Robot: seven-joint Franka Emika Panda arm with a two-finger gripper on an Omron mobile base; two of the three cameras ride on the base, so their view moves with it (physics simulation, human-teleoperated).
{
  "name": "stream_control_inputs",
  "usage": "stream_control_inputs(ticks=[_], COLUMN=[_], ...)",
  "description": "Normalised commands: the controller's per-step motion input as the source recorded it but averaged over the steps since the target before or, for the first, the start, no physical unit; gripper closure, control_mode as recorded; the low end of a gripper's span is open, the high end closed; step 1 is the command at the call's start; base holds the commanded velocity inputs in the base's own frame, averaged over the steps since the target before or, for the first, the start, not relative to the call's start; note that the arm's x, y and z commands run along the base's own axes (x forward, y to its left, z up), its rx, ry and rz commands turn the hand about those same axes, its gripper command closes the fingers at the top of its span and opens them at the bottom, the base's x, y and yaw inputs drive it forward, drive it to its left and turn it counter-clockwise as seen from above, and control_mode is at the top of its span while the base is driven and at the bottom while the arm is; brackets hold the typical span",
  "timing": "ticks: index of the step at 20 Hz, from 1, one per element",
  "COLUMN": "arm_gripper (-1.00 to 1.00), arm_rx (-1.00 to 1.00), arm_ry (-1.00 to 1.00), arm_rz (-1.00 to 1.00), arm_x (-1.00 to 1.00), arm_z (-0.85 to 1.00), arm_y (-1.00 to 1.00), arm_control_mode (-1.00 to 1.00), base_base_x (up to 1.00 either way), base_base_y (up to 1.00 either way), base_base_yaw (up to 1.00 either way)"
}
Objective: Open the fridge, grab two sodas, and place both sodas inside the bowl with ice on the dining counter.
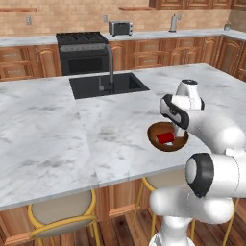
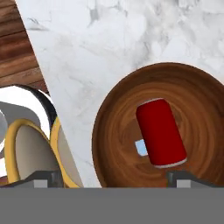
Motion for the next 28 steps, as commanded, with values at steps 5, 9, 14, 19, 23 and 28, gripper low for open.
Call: stream_control_inputs(ticks=[5, 9, 14, 19, 23, 28], arm_gripper=[-1.00, -1.00, -1.00, -1.00, -1.00, -1.00], arm_rx=[0.02, 0.00, 0.08, 0.19, 0.20, 0.18], arm_ry=[-0.15, -0.06, -0.03, -0.01, 0.00, 0.00], arm_rz=[-0.29, -0.40, -0.42, -0.42, -0.40, -0.39], arm_x=[-0.68, -0.67, -0.77, -0.97, -1.00, -1.00], arm_z=[0.65, 0.55, 0.54, 0.39, 0.26, 0.17], arm_y=[0.20, 0.23, 0.20, 0.12, 0.12, 0.16], arm_control_mode=[-1.00, -1.00, -1.00, -1.00, -1.00, -1.00], base_base_x=[0.00, 0.00, 0.00, 0.00, 0.00, 0.00], base_base_y=[0.00, 0.00, 0.00, 0.00, 0.00, 0.00], base_base_yaw=[0.00, 0.00, 0.00, 0.00, 0.00, 0.00])
